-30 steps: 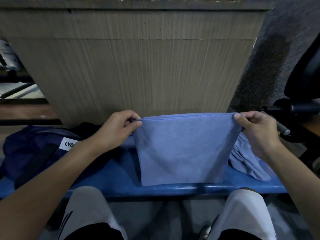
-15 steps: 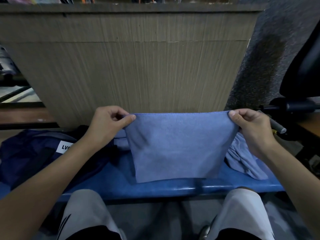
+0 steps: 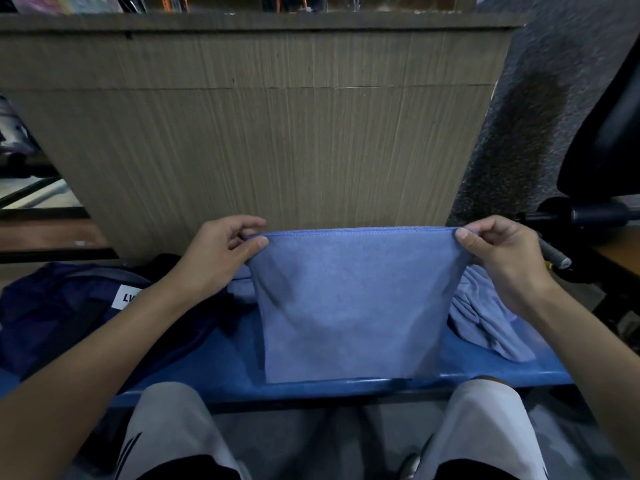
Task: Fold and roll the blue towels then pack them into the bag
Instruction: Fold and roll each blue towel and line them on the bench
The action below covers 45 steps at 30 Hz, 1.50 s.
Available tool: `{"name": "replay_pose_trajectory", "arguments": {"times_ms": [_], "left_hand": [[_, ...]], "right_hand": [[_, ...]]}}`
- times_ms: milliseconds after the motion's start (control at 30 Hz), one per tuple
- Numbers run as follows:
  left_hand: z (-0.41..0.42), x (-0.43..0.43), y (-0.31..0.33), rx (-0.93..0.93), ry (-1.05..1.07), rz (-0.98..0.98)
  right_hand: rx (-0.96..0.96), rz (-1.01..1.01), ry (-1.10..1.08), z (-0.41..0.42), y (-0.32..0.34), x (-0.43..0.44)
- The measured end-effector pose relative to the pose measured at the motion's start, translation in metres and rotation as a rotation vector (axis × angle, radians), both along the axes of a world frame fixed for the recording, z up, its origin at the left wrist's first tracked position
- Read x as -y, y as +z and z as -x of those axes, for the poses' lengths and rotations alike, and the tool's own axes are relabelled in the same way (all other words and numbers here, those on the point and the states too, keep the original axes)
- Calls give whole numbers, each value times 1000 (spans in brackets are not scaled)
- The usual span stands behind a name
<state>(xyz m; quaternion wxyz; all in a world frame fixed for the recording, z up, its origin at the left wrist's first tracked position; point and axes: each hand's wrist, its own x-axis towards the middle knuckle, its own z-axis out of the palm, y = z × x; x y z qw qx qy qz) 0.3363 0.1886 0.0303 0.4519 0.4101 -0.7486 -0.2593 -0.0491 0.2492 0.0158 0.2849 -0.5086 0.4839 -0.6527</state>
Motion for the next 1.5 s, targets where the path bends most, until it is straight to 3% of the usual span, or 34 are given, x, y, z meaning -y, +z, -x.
{"name": "replay_pose_trajectory", "arguments": {"times_ms": [100,433,600,900,1167,1500], "left_hand": [[1,0,3,102,30,58],[1,0,9,14,22,13],[1,0,12,40,-8,-22],[-3,2,16,97,154,11],[-4,0,12,-281,145,-332],[-7,25,3,-294,141,-381]], "right_hand": [[-7,-2,-36,-4,3,1],[-97,25,-163,-4,9,4],[-152,-20,-117,-3,7,10],[-585,-116,-150,-7,8,7],[-269,-201,-30,-19,13,10],[-333,-288,-25,-24,13,36]]}}
